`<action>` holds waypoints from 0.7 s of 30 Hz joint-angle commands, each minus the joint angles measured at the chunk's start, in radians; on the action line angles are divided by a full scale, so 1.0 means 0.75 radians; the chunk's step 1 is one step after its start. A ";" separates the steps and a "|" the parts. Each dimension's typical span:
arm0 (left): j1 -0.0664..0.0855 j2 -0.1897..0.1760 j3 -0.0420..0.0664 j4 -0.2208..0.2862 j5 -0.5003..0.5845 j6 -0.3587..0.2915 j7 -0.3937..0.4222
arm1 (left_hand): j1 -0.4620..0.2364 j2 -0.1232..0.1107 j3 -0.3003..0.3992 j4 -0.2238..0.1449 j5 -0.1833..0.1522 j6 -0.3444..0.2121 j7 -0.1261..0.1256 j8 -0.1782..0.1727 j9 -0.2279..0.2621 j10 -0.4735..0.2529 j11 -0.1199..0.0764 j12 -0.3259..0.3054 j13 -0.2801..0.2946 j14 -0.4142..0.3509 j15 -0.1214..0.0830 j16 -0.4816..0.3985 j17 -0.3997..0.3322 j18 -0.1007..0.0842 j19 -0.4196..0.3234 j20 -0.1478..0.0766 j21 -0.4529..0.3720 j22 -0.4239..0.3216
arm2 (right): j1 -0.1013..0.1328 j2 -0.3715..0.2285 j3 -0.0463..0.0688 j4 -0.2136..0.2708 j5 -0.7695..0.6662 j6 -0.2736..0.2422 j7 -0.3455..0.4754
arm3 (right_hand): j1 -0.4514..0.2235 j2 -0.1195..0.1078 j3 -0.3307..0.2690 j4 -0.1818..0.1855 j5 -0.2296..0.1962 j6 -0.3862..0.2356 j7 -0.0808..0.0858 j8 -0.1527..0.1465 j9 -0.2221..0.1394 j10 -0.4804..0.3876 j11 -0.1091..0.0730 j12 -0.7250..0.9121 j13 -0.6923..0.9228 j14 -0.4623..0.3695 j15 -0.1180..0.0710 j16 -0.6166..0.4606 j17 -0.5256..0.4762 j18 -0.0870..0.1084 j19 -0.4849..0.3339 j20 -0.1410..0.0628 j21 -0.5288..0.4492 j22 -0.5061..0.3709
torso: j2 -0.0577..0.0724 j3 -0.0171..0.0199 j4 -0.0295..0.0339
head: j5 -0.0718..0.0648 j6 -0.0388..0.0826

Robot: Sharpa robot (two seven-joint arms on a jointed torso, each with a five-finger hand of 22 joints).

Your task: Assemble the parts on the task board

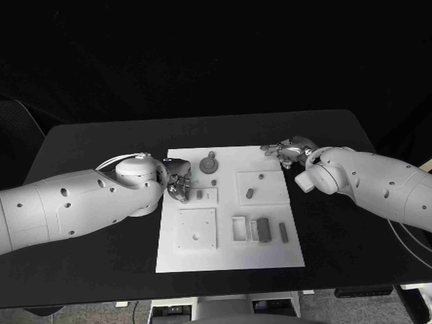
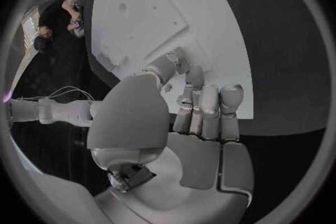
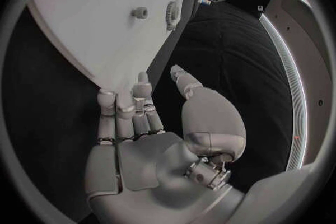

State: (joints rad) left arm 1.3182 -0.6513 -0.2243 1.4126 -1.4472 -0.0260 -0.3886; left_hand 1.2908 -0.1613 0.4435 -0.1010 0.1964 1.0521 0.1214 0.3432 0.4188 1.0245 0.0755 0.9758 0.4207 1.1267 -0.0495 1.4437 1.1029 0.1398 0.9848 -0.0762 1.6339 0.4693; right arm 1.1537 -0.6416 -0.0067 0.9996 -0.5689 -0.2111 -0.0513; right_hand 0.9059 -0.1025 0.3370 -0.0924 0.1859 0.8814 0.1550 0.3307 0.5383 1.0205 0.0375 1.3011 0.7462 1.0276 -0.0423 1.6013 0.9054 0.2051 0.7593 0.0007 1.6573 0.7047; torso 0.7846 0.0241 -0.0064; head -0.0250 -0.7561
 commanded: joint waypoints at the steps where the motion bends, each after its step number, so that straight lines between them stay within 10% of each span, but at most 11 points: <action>1: -0.003 0.005 -0.003 -0.004 -0.024 0.015 -0.004 | 0.003 0.013 0.009 -0.002 0.008 0.035 0.026 0.003 0.000 0.024 0.012 0.002 0.001 -0.003 -0.004 0.002 -0.002 0.049 -0.003 -0.008 -0.001 -0.002 | -0.001 0.002 0.000 0.000 -0.011 0.021 0.006 | -0.012 0.003 -0.010 0.000 0.000 -0.001 0.006 -0.005 -0.001 0.002 0.003 -0.008 -0.002 0.001 -0.011 -0.008 -0.002 0.038 0.008 -0.005 0.174 0.001 | 0.000 -0.0002 0.0000 | 0.000 0.000; 21: -0.003 0.019 -0.003 -0.003 -0.046 0.013 -0.008 | 0.005 0.013 0.011 -0.004 0.008 0.037 0.026 0.004 0.001 0.025 0.011 0.002 0.001 -0.003 -0.004 0.002 -0.003 0.049 -0.003 -0.008 -0.001 -0.002 | -0.001 0.002 0.000 0.000 -0.011 0.024 0.005 | -0.012 0.004 -0.010 0.001 0.000 -0.002 0.006 -0.005 -0.002 0.002 0.003 -0.008 -0.002 0.001 -0.011 -0.008 -0.002 0.038 0.008 -0.005 0.173 0.001 | 0.000 0.0011 -0.0005 | -0.004 -0.005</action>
State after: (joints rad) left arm 1.3181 -0.6390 -0.2248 1.4096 -1.4707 -0.0267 -0.3922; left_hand 1.2946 -0.1578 0.4441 -0.1047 0.2003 1.0518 0.1217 0.3390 0.4180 1.0273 0.0733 0.9758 0.4207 1.1275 -0.0487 1.4437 1.1020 0.1398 0.9826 -0.0752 1.6339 0.4694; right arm 1.1534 -0.6404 -0.0067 0.9991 -0.5693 -0.2099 -0.0518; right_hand 0.9059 -0.1025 0.3370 -0.0924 0.1859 0.8812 0.1518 0.3308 0.5384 1.0205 0.0375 1.3011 0.7454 1.0277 -0.0420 1.6013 0.9054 0.2051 0.7593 0.0007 1.6573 0.7047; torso 0.7845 0.0250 -0.0070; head -0.0273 -0.7587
